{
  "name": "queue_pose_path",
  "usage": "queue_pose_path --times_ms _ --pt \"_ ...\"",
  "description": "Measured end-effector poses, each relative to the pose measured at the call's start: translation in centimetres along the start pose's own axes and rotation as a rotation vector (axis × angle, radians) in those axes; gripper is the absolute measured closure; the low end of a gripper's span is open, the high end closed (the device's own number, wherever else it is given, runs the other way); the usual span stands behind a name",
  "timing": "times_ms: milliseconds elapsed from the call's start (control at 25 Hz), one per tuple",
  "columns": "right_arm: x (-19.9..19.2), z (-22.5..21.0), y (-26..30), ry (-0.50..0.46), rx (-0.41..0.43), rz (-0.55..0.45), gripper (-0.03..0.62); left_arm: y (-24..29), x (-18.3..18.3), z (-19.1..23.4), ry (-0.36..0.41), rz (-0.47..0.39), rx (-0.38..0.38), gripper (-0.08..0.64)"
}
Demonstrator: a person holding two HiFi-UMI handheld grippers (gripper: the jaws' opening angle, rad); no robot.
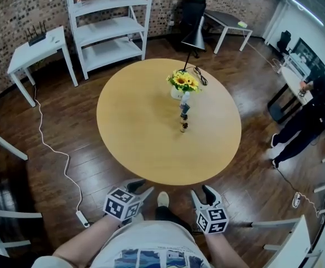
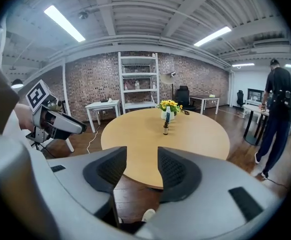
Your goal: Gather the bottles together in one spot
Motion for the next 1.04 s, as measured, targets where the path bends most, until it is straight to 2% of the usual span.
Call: queue_pose_path --times_ms 360,1040 --pt "-0.3 2.0 -0.6 0.017 0.022 0.057 0.374 -1.6 -0.7 0.0 0.037 0.001 0.011 0.403" --pt "-1.3 2.8 -2.0 0.005 0.038 0.085 0.374 -1.6 -2.0 -0.8 0.049 0.029 0.001 0.403"
Point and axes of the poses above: the fingertips, and each gripper's own axes: y forward along the fingers, z to its left, x out of its top, the point moved 6 cm from there along -y, backward along the fingers, and after that the axes turned 4 degrees about -y, right-handed, at the moved point
